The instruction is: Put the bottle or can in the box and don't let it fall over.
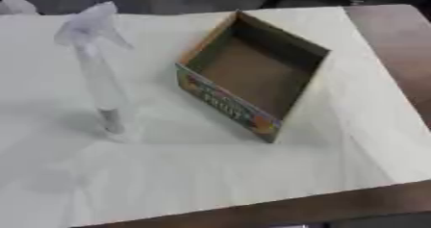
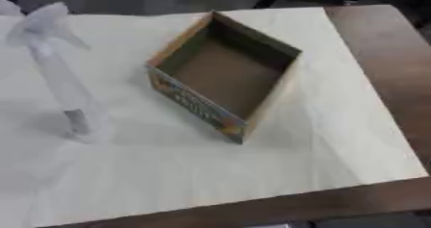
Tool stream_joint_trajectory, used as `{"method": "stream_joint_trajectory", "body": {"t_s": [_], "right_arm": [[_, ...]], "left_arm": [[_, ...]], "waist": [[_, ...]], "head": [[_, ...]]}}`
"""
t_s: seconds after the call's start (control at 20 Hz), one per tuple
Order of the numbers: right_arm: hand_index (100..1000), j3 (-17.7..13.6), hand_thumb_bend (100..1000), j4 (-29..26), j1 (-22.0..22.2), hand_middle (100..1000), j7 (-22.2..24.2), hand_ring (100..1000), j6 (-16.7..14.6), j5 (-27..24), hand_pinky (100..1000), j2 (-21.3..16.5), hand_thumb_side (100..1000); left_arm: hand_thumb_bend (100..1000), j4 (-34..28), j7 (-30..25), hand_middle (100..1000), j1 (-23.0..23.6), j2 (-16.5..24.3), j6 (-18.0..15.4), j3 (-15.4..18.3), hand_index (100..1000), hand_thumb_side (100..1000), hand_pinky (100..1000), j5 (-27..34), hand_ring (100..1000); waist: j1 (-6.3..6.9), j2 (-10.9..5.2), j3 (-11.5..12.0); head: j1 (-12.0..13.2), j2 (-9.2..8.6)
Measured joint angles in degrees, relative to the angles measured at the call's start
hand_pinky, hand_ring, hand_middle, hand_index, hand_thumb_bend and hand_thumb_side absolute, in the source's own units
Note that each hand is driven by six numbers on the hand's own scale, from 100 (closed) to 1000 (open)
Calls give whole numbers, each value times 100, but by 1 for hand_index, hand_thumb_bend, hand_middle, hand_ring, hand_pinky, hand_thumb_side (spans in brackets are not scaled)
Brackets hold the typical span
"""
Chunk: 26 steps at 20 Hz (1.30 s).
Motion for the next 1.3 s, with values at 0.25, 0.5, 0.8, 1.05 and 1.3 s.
{"method": "stream_joint_trajectory", "body": {"t_s": [0.25,0.5,0.8,1.05,1.3], "right_arm": [[907,21,100,1,-6,1000,44,1000,4,0,957,0,208],[907,51,100,2,-8,1000,72,1000,13,0,959,0,211],[907,54,100,3,-18,1000,112,1000,17,0,960,0,213],[907,59,100,3,-38,1000,133,1000,25,0,961,0,216],[908,85,100,3,-55,1000,165,1000,26,0,962,0,219]], "left_arm": [[100,0,-61,822,-276,7,127,-320,933,817,760,-78,802],[100,-1,-88,815,-456,4,305,-567,935,827,752,-191,793],[100,-1,-72,811,-646,-44,542,-790,936,823,751,-374,791],[100,-1,16,809,-735,-133,758,-913,940,831,747,-510,787],[100,-1,119,808,-831,-194,1021,-1022,943,837,743,-681,783]], "waist": [[2,-8,-47],[4,-13,-77],[20,-13,-110],[34,-9,-139],[34,4,-162]], "head": [[52,-3],[95,-18],[126,-60],[135,-99],[156,-109]]}}
